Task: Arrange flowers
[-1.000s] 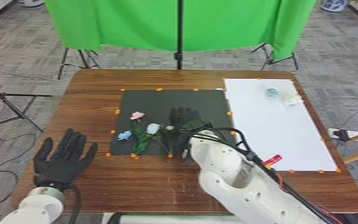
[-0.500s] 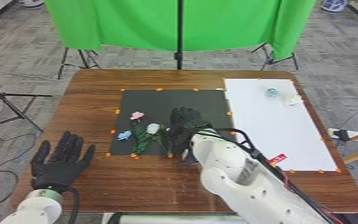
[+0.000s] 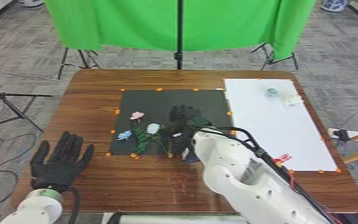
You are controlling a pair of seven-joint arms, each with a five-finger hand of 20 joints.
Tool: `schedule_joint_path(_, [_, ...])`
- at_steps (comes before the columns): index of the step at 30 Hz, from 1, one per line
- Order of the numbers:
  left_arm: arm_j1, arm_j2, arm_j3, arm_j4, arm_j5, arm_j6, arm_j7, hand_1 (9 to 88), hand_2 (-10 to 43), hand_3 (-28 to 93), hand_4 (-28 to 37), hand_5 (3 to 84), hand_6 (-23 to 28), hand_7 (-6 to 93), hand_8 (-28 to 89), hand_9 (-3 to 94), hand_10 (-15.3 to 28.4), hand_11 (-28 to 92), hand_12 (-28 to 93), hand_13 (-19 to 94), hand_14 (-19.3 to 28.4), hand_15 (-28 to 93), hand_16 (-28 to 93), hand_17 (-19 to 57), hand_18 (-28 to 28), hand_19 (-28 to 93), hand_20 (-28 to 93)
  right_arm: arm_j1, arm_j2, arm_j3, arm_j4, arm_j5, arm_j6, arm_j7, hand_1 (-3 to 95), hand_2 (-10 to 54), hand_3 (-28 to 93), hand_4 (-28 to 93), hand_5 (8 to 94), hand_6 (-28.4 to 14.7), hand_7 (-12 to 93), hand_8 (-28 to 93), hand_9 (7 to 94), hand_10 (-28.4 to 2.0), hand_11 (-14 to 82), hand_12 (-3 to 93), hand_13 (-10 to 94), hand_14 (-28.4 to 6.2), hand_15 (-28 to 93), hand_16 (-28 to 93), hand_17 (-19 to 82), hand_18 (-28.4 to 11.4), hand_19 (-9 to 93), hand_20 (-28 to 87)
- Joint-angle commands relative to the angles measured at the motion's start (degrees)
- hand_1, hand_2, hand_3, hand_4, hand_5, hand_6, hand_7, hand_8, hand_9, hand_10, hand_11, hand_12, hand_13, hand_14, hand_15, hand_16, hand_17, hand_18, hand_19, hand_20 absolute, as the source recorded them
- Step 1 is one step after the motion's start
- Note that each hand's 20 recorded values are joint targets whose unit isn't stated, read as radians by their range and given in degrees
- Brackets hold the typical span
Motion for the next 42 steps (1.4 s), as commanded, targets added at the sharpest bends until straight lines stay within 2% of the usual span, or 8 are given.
schedule_joint_path(1, [0.7,-1.12,0.55,0.45,-0.62,1.55,0.31,28.7,12.2,76,-28.3,48.6,7.5,21.9,-11,43.3,15.6,33,13,34,15.7,56,-6,-4.4,15.3,42,20,-0.61,2.1,2.46,-3.37,0.32,-0.16,-0.06,34.2,-9.5,71,-26,52.4,-9.5,16,-8,45.7,-24.1,14.8,20.1,39,-21.5,54,18,23,-26.1,77,31])
schedule_joint_path(8, [0.37,-1.41,0.74,0.25,-0.42,1.06,0.47,29.3,11.3,76,-28.3,48.6,7.4,22.3,-11,43.2,15.6,33,13,34,15.6,56,-6,-4.5,15.3,42,20,-1.49,7.32,9.73,-5.9,0.2,1.05,1.52,34.0,-9.5,72,-28,42.4,-10.5,12,-7,36.9,-25.8,10.1,19.1,32,-23.0,51,15,20,-27.1,75,31])
schedule_joint_path(23, [2.05,-0.19,0.72,-0.01,5.16,-4.99,0.87,29.2,11.2,76,-28.3,47.8,7.4,21.0,-11,42.7,15.6,32,13,33,15.5,54,-6,-4.6,15.3,42,20,-5.78,22.65,29.44,4.26,0.04,-4.3,7.15,46.2,-9.5,78,-28,38.6,-8.7,12,-8,28.3,-23.4,4.9,17.8,14,-23.5,30,13,8,-23.9,57,21])
schedule_joint_path(27, [1.67,-0.15,0.48,-0.34,5.3,-3.29,0.17,29.1,11.4,75,-28.3,47.6,7.4,20.6,-11,42.5,15.6,31,13,33,15.5,54,-6,-4.7,15.3,41,20,-3.68,23.58,27.18,9.9,-0.64,-0.6,5.91,47.6,-9.5,77,-28,39.2,-7.5,14,-9,27.9,-22.2,4.8,16.8,13,-22.7,27,12,8,-22.8,54,19])
schedule_joint_path(32, [1.22,-0.18,0.67,-0.1,5.82,-3.77,0.04,29.1,11.8,75,-28.3,47.6,7.4,20.4,-11,42.5,15.7,31,13,33,15.6,53,-6,-4.7,15.3,41,20,1.03,23.39,22.52,16.03,0.47,4.3,3.96,52.6,-9.5,70,-28,38.4,-6.1,15,-10,27.4,-20.1,5.3,15.0,14,-21.2,26,11,8,-22.3,54,17])
schedule_joint_path(34, [0.97,-0.34,0.73,-0.05,5.99,-3.15,-0.47,29.1,11.8,75,-28.3,47.7,7.4,20.5,-11,42.4,15.7,31,13,33,15.7,53,-6,-4.7,15.4,41,20,3.08,23.03,20.92,17.75,0.95,3.86,3.45,52.9,-9.5,70,-28,38.2,-5.9,16,-11,27.5,-19.4,5.7,14.6,15,-20.5,26,11,9,-21.8,55,17])
schedule_joint_path(36, [0.54,-0.65,0.75,-0.44,4.76,-0.26,-1.09,29.1,12.0,75,-28.3,47.7,7.4,20.5,-11,42.4,15.7,31,13,33,15.7,53,-6,-4.7,15.4,41,20,4.54,22.53,19.92,19.21,1.14,2.97,2.45,53.3,-9.5,69,-28,37.9,-5.6,17,-11,27.6,-18.7,6.6,14.2,16,-20.1,27,10,10,-22.0,57,17])
schedule_joint_path(42, [-0.52,-0.82,1.62,0.0,3.87,0.44,-1.32,29.1,12.4,75,-28.3,48.3,7.7,20.8,-11,42.8,15.8,32,14,33,16.0,54,-6,-4.8,15.4,42,20,9.14,20.77,14.99,23.85,1.95,-1.48,4.53,53.9,-9.5,69,-28,37.5,-4.9,17,-12,27.9,-16.4,7.7,12.2,23,-17.4,27,9,17,-22.7,62,18])
